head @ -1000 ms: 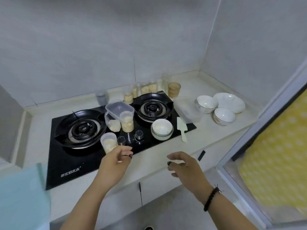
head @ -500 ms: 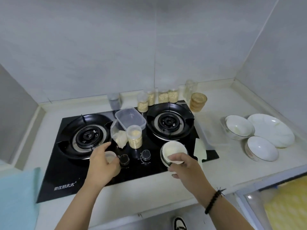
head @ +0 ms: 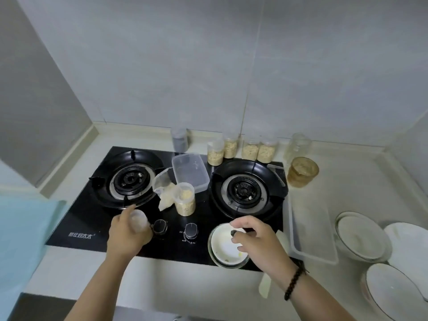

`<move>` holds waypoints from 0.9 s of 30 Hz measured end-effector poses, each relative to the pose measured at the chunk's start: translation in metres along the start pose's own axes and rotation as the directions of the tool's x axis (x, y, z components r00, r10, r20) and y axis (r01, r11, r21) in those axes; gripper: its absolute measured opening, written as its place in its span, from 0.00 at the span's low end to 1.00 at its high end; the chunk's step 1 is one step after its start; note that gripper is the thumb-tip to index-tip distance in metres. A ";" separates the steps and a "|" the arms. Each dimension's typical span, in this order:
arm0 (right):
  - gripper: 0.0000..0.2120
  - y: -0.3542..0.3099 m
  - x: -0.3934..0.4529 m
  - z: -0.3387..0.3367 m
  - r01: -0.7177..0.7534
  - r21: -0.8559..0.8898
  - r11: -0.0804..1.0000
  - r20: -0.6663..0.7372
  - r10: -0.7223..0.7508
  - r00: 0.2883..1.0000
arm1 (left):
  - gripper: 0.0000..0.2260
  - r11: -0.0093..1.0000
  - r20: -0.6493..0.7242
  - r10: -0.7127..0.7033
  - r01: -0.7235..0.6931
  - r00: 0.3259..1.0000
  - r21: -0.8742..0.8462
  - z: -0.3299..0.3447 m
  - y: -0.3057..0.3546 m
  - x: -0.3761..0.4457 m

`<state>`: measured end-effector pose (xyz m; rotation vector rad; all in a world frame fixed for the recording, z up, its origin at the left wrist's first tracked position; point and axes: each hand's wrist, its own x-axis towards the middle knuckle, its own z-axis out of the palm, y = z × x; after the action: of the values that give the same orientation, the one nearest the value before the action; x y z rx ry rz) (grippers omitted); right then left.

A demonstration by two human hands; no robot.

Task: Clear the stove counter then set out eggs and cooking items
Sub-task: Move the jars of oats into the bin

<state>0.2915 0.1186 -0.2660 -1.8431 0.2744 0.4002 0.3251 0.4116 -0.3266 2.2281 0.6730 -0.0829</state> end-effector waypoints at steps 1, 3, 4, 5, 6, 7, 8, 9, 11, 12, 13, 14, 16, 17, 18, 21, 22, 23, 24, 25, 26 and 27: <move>0.09 0.000 0.002 0.000 -0.002 -0.004 1.000 0.012 0.002 1.000 | 0.34 1.000 -0.030 -0.002 0.001 1.000 -0.022 -0.002 0.000 -0.004; 0.09 0.000 0.006 0.001 0.002 -0.010 1.000 0.026 -0.001 1.000 | 0.33 0.997 -0.125 0.008 -0.018 0.992 -0.076 -0.009 0.001 -0.013; 0.09 -0.002 0.009 0.002 0.011 -0.010 1.000 0.029 -0.011 1.000 | 0.32 0.994 -0.178 0.026 -0.044 0.984 -0.100 -0.016 0.004 -0.015; 0.10 -0.005 0.011 0.003 0.019 -0.005 1.000 0.026 -0.019 0.999 | 0.32 0.991 -0.214 0.046 -0.072 0.976 -0.114 -0.023 0.010 -0.018; 0.10 -0.009 0.014 0.004 0.028 -0.002 1.000 0.024 -0.028 0.999 | 0.30 0.987 -0.237 0.067 -0.099 0.969 -0.124 -0.031 0.017 -0.020; 0.11 -0.013 0.018 0.007 0.042 -0.004 0.999 0.025 -0.042 0.999 | 0.29 0.983 -0.251 0.099 -0.134 0.963 -0.126 -0.040 0.025 -0.021; 0.11 -0.017 0.023 0.009 0.062 -0.011 0.998 0.024 -0.062 0.998 | 0.28 0.977 -0.255 0.133 -0.170 0.958 -0.131 -0.048 0.034 -0.023; 0.11 -0.023 0.026 0.013 0.089 -0.020 0.996 0.027 -0.089 0.996 | 0.28 0.969 -0.254 0.168 -0.207 0.952 -0.134 -0.054 0.043 -0.025; 0.11 -0.035 0.030 0.021 0.153 -0.032 0.988 0.045 -0.151 0.987 | 0.28 0.943 -0.243 0.234 -0.281 0.941 -0.179 -0.063 0.061 -0.027; 0.11 -0.043 0.031 0.027 0.193 -0.027 0.981 0.051 -0.191 0.980 | 0.28 0.927 -0.236 0.260 -0.310 0.936 -0.210 -0.067 0.069 -0.028; 0.12 -0.049 0.030 0.032 0.227 -0.026 0.974 0.054 -0.225 0.973 | 0.28 0.915 -0.221 0.280 -0.330 0.934 -0.233 -0.067 0.076 -0.029; 0.14 -0.056 0.030 0.037 0.265 -0.033 0.964 0.060 -0.262 0.963 | 0.28 0.904 -0.201 0.304 -0.349 0.931 -0.247 -0.068 0.084 -0.031; 0.18 -0.063 0.029 0.046 0.339 -0.078 0.938 0.079 -0.333 0.940 | 0.28 0.885 -0.145 0.360 -0.387 0.922 -0.260 -0.065 0.094 -0.035; 0.21 -0.066 0.028 0.051 0.372 -0.109 0.922 0.090 -0.364 0.927 | 0.29 0.869 -0.114 0.395 -0.411 0.912 -0.276 -0.064 0.097 -0.037; 0.24 -0.067 0.028 0.055 0.399 -0.138 0.906 0.102 -0.388 0.916 | 0.30 0.852 -0.090 0.425 -0.431 0.901 -0.296 -0.063 0.099 -0.039; 0.36 -0.066 0.029 0.062 0.447 -0.186 0.875 0.122 -0.431 0.894 | 0.30 0.805 -0.038 0.500 -0.481 0.865 -0.346 -0.057 0.104 -0.045; 0.39 -0.065 0.030 0.063 0.454 -0.177 0.873 0.121 -0.438 0.891 | 0.30 0.793 -0.017 0.521 -0.491 0.853 -0.361 -0.056 0.107 -0.047; 0.41 -0.064 0.030 0.063 0.459 -0.161 0.874 0.120 -0.445 0.888 | 0.31 0.784 0.013 0.536 -0.492 0.844 -0.378 -0.054 0.108 -0.049; 0.42 -0.062 0.029 0.062 0.462 -0.150 0.874 0.110 -0.450 0.886 | 0.32 0.776 0.054 0.553 -0.490 0.832 -0.399 -0.052 0.111 -0.048; 0.43 -0.061 0.028 0.061 0.465 -0.144 0.874 0.111 -0.452 0.885 | 0.32 0.766 0.086 0.566 -0.485 0.820 -0.422 -0.051 0.112 -0.048; 0.45 -0.060 0.027 0.059 0.458 -0.141 0.878 0.105 -0.447 0.889 | 0.31 0.751 0.112 0.587 -0.489 0.801 -0.444 -0.049 0.114 -0.046; 0.45 -0.058 0.025 0.057 0.447 -0.137 0.884 0.090 -0.438 0.894 | 0.30 0.739 0.133 0.607 -0.495 0.784 -0.457 -0.046 0.115 -0.044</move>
<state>0.3295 0.1910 -0.2408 -1.9730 -0.2264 0.1553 0.3375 0.3621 -0.2052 1.8744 -0.1520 0.0484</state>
